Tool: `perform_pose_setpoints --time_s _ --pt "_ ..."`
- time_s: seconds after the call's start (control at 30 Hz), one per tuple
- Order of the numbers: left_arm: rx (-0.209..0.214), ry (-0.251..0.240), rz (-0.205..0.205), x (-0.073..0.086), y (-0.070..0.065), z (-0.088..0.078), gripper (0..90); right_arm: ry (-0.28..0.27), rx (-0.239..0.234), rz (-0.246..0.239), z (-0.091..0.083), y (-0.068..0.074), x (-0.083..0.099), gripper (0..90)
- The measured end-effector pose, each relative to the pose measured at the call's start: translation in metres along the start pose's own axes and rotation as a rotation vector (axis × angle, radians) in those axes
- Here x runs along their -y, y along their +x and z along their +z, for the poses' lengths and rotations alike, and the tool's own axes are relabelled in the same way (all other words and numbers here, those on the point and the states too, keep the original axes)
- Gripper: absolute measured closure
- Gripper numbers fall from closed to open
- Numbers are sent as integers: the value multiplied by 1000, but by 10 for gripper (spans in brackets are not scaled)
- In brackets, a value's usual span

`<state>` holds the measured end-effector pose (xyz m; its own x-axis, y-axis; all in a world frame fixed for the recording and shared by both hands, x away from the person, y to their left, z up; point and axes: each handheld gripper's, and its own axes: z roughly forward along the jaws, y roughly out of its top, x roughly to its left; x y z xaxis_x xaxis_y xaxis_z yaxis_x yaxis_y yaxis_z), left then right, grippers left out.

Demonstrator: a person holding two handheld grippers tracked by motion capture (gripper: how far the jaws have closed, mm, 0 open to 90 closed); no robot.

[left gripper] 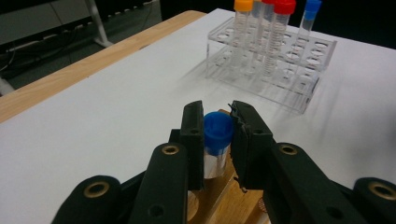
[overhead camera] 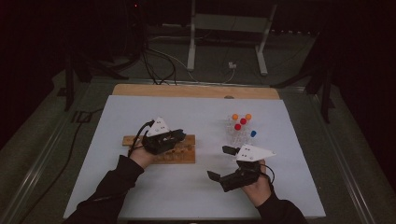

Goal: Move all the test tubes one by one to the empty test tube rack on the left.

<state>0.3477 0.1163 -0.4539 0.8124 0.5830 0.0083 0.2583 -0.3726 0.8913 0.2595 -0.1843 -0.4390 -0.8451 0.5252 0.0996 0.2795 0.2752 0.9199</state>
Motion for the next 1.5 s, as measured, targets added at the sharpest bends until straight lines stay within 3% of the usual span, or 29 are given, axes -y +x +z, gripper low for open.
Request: perform_pose_setpoints --time_s 0.13,0.33,0.43,0.63,0.83,0.93,1.0,1.07,1.2,1.27,1.33,1.5 --pt "7 2 -10 0 1 -1 741 -33 52 -24 -8 -1 -4 0" --pt "34 -39 -30 -2 -3 -9 436 -87 153 -50 -29 -9 -11 0" --pt "48 -73 -32 -4 -6 -16 356 -103 203 -47 -41 -17 -14 0" --pt "66 -91 -45 -4 -15 -27 158 -102 270 -24 -57 -35 -12 0" --pt "102 -88 -50 0 -25 -38 37 -89 355 64 -61 -55 -4 0" --pt "103 -90 -34 3 -31 -42 33 -70 388 89 -61 -65 2 0" --pt "106 -84 -30 5 -34 -45 28 -61 409 102 -61 -71 7 68" --pt "112 -81 -23 7 -36 -47 28 -51 432 131 -61 -77 11 72" --pt "118 -84 -28 9 -39 -50 28 -6 472 174 -58 -88 19 87" --pt "121 -84 -29 9 -39 -51 28 8 494 191 -56 -92 22 155" --pt "121 -87 -27 10 -40 -52 28 22 509 214 -54 -95 25 157" --pt "116 -83 -26 10 -39 -52 28 59 502 235 -48 -101 31 304"
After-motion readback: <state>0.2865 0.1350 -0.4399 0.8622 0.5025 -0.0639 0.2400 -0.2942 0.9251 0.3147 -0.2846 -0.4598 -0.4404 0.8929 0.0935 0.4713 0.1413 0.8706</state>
